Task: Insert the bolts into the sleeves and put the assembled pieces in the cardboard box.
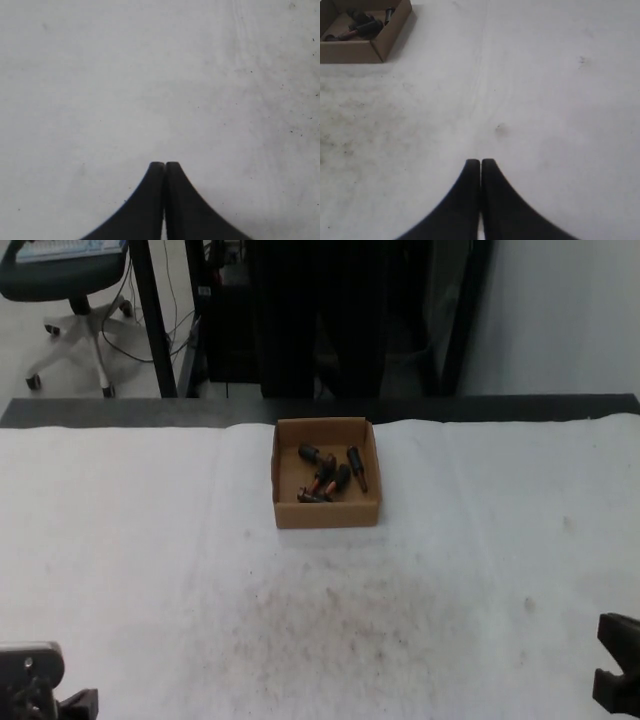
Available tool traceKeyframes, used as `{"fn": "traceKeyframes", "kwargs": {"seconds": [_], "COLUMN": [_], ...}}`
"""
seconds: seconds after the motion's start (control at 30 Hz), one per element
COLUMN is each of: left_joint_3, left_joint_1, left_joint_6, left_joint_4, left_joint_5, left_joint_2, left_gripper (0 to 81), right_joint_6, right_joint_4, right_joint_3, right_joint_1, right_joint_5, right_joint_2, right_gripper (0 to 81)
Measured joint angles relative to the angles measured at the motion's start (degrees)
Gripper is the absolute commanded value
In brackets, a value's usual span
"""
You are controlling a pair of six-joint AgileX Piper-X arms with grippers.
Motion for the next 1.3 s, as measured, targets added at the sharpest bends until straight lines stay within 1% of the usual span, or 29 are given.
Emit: {"fn": "traceKeyframes", "kwargs": {"seconds": [0.17, 0.3, 0.37, 0.53, 0.7, 0.83, 0.97, 1.17, 1.23, 1.3], "left_joint_3": [0.7, 2.4, 2.7, 2.7, 2.7, 2.7, 2.7, 2.7, 2.7, 2.7], "left_joint_1": [0.0, 0.0, 0.0, 0.0, 0.0, 0.8, 2.9, 9.7, 10.2, 10.3], "left_joint_6": [0.0, 0.0, 0.0, 0.0, 0.0, 0.0, 0.0, 0.0, -0.1, -0.1], "left_joint_4": [-1.1, -2.7, 0.2, 1.8, 1.8, 1.8, 1.8, 2.1, 2.4, 1.9], "left_joint_5": [0.0, 0.0, 0.0, 0.0, 0.0, 0.0, 0.0, 0.0, 0.0, 0.0], "left_joint_2": [-0.3, -2.4, -6.1, -15.9, -21.0, -23.3, -24.0, -24.7, -26.9, -31.8], "left_gripper": [0.1, 0.1, 0.1, 0.1, 0.1, 0.1, 0.1, 0.1, 0.1, 0.1], "right_joint_6": [0.0, 0.0, 0.0, 0.0, 0.1, 0.1, 0.1, 0.1, 0.1, 0.1], "right_joint_4": [-0.8, -5.4, -7.0, -8.0, -8.6, -6.7, -5.1, -5.0, -5.0, -5.0], "right_joint_3": [0.1, 3.9, 5.8, 8.9, 10.0, 10.0, 10.0, 10.0, 10.0, 10.0], "right_joint_1": [0.0, 0.0, 0.0, 0.0, 0.0, 0.0, 0.0, 0.0, 0.0, 0.0], "right_joint_5": [0.0, 0.0, 0.0, -0.1, -0.1, -0.1, -0.1, -0.1, -0.1, -0.1], "right_joint_2": [0.0, 0.0, -0.8, -5.6, -9.9, -13.3, -15.5, -17.8, -18.2, -18.4], "right_gripper": [0.8, 0.8, 0.8, 0.8, 0.8, 0.8, 0.8, 0.8, 0.8, 0.8]}}
